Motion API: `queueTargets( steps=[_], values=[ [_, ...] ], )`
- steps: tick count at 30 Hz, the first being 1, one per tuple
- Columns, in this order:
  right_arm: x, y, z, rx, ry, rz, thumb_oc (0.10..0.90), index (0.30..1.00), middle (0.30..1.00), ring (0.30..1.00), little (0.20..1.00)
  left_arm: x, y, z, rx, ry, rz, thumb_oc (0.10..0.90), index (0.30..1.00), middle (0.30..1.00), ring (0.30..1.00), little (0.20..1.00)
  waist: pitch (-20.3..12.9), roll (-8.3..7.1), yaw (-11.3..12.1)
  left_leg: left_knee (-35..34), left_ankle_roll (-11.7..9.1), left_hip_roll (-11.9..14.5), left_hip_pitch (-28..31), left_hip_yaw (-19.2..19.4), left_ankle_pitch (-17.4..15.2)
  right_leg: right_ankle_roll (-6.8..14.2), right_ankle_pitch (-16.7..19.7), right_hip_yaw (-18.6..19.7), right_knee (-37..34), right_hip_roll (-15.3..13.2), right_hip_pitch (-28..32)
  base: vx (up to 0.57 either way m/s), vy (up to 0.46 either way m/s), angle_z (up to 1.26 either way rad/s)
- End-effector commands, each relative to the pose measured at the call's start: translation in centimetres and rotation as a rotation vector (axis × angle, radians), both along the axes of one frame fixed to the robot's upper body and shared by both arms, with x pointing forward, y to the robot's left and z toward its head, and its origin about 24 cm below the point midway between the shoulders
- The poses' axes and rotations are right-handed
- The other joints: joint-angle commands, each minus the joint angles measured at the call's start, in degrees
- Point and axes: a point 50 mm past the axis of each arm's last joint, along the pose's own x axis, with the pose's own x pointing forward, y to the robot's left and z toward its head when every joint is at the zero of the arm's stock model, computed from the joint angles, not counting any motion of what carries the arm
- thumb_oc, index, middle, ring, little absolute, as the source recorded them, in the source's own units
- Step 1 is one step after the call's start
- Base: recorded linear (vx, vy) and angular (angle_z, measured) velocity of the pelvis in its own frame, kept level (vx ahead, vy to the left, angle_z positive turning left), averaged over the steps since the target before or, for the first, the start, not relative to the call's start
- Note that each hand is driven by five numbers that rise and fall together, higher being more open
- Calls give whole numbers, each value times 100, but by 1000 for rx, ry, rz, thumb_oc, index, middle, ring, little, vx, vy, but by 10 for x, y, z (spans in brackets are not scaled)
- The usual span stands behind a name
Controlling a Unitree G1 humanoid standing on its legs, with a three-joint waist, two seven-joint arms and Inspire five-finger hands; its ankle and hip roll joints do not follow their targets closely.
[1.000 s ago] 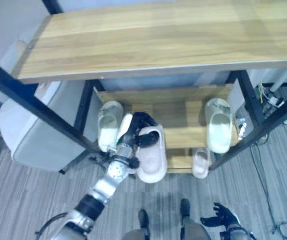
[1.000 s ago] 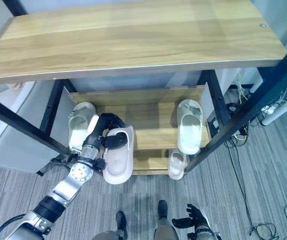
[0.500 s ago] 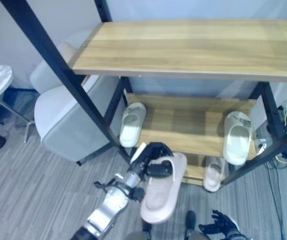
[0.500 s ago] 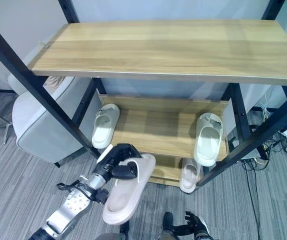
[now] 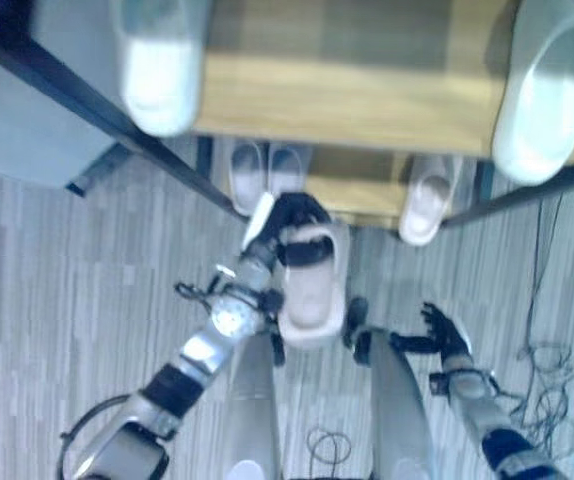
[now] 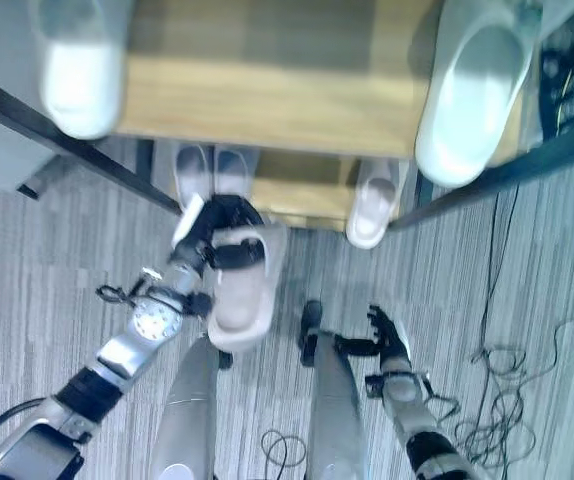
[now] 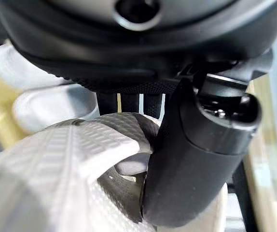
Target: Arrange the slippers neatly on the shoe rack.
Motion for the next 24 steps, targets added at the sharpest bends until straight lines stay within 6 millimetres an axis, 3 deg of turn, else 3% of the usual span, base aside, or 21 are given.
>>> queueTargets(
  steps=[1,4,12,13,17,19,24],
  values=[
    [-14,-21,12,-12,-92,-80,800,900,900,900,900,-17,-15,81,-53,-428,-25,400,300,300,300,300,-535,251,-226,746,-72,78,-950,-393,-387,413,-709,169,683,-279,-631,-40,65,-17],
    [-9,-24,33,1,-206,-93,800,900,900,900,900,-17,-8,115,-26,-581,61,400,300,300,300,300,-493,258,-374,1816,30,119,-1880,-522,-866,407,-1086,350,1707,-317,-1544,19,91,-19],
    [-7,-24,70,39,-402,-76,800,900,900,900,900,-23,4,187,75,-865,216,400,300,300,300,300,-265,262,-596,4222,150,193,-3361,-765,-1762,485,-1855,644,4154,-369,-3116,135,56,-11],
    [-6,-23,77,50,-435,-63,800,900,900,900,900,-24,5,202,102,-917,253,400,300,300,300,300,-164,278,-644,4818,163,191,-3661,-811,-1953,528,-1995,729,4783,-372,-3435,174,37,-3],
    [-7,-21,84,51,-462,-37,800,900,900,900,900,-25,3,217,133,-972,286,400,300,300,300,300,-99,185,-686,5275,182,194,-3727,-739,-2207,518,-2190,902,5315,-351,-3641,135,7,-5],
    [-14,-19,86,52,-472,-8,800,900,900,900,900,-19,6,228,173,-986,350,400,300,300,300,300,-98,84,-776,5716,200,272,-3727,-660,-2433,545,-2377,1179,5820,-286,-3736,151,17,-7],
    [-28,-13,85,57,-474,23,800,900,900,900,900,-5,19,234,153,-926,414,400,300,300,300,300,-98,159,-916,6354,237,412,-3727,-755,-2792,650,-2698,1427,6488,-226,-3737,103,57,-11]
  ],
)
